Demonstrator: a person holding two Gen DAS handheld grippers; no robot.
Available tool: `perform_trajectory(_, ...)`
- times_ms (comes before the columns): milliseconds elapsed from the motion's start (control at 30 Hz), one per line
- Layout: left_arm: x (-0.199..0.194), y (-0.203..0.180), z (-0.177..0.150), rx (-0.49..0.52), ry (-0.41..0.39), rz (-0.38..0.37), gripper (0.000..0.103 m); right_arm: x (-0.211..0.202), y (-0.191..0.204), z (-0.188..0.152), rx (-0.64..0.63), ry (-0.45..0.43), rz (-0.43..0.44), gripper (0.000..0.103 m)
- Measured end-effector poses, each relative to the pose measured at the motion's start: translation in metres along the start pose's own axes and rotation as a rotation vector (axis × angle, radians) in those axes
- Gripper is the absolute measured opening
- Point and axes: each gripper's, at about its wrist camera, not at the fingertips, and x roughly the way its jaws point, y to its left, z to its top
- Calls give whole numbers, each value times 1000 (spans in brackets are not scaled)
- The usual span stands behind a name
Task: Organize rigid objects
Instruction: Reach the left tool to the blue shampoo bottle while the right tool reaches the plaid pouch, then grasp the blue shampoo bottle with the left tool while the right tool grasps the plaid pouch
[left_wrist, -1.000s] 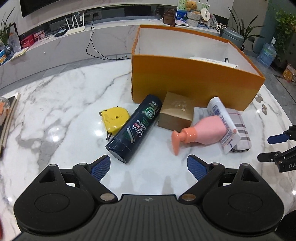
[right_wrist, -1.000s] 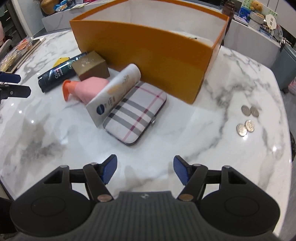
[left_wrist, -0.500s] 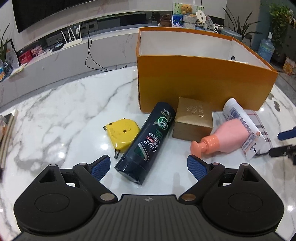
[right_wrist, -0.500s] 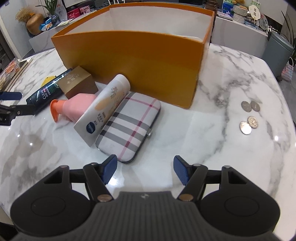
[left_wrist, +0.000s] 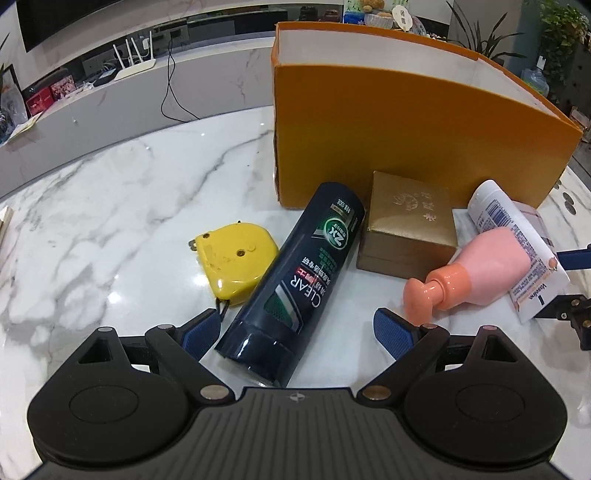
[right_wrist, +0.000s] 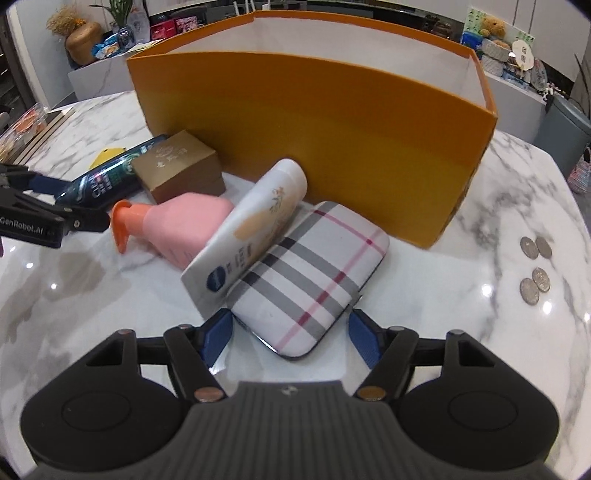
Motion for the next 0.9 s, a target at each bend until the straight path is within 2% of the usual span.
perform_trajectory(67, 1, -3, 0, 11, -14, 13, 101, 3, 2, 1, -5, -8, -9, 77)
perform_trajectory(100, 1, -4, 1, 19, -16, 21, 89, 4, 3, 1, -8, -12, -15, 78)
perform_trajectory(133, 1, -5, 1, 25, -15, 32, 86, 5, 4, 1, -12, -17, -24, 79)
perform_trajectory(200, -1, -5, 2, 18, -15, 23, 63, 5, 5, 2, -22, -15, -32, 79)
perform_trajectory(233, -2, -4, 3, 7, -11, 7, 58, 5, 5, 2, -26, -11, -30, 78)
perform_trajectory(300, -4, -5, 1, -3, -3, -12, 53, 4, 3, 3, -42, 0, -16, 75)
perform_trajectory(467, -13, -13, -8, 12, 22, -30, 43, -4, -8, -1, -92, 29, 16, 59)
perform_trajectory(500, -16, -16, -11, 19, 32, -34, 43, -7, -12, -3, -99, 36, 24, 56)
perform_trajectory(567, -22, -24, -17, 30, 50, -35, 44, -13, -22, -7, -103, 56, 28, 40)
perform_trajectory(600, -25, -28, -20, 39, 61, -38, 44, -16, -28, -9, -98, 67, 23, 38)
perform_trajectory(667, -31, -35, -25, 44, 84, -36, 44, -20, -41, -13, -103, 83, 10, 39)
perform_trajectory(767, -37, -39, -29, 25, 89, -46, 46, -22, -57, -16, -57, 92, 2, 46)
perform_trajectory(900, -39, -41, -27, 21, 37, -3, 71, -25, -62, -10, 51, 44, 47, 51)
